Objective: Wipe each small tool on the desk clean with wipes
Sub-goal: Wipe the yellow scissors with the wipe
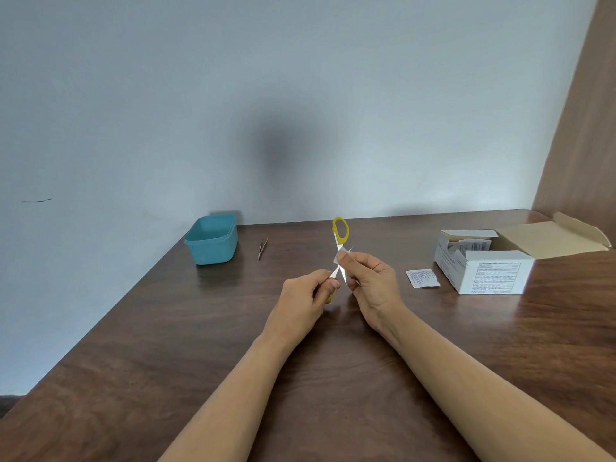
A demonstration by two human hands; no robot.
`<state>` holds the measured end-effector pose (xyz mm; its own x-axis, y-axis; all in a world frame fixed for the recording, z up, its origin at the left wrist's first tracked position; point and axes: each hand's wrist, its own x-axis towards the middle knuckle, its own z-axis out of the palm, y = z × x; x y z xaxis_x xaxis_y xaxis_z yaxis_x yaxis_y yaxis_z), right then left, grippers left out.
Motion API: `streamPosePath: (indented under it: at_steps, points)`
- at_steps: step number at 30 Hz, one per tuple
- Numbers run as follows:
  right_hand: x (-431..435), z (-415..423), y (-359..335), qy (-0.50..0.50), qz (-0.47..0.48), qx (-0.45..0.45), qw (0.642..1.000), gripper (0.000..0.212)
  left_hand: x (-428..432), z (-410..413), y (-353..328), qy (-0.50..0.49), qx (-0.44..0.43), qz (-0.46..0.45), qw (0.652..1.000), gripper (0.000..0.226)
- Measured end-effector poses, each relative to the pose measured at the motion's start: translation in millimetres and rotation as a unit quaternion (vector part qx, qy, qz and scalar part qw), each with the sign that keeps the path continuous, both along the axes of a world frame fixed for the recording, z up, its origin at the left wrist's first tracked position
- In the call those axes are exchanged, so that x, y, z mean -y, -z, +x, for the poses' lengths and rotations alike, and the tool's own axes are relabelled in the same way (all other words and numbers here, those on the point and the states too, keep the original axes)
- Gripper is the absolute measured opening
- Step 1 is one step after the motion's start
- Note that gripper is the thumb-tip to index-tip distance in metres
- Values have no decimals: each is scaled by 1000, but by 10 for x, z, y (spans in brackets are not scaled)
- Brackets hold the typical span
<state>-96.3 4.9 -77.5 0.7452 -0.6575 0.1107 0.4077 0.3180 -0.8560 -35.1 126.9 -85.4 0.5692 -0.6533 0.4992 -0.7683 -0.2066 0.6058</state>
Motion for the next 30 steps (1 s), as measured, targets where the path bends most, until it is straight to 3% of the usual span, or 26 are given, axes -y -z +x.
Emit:
streamPosePath:
  at_steps: [3, 17, 22, 27, 30]
  points:
    - [9, 17, 14, 0, -12, 3, 1000, 14, 2, -4, 0, -1, -1, -2, 1000, 30]
    - [26, -1, -10, 49, 3, -7, 999, 8, 26, 5, 29, 0, 19, 14, 1000, 29]
    - [29, 21, -12, 37, 27, 6, 999, 27, 26, -2, 28, -7, 28, 17, 999, 30]
    - [28, 0, -19, 45, 26, 2, 999, 7, 26, 1, 31, -11, 20, 21, 1000, 29]
    - [38, -3, -16, 38, 24, 0, 999, 6, 27, -9, 23, -9, 20, 22, 1000, 28]
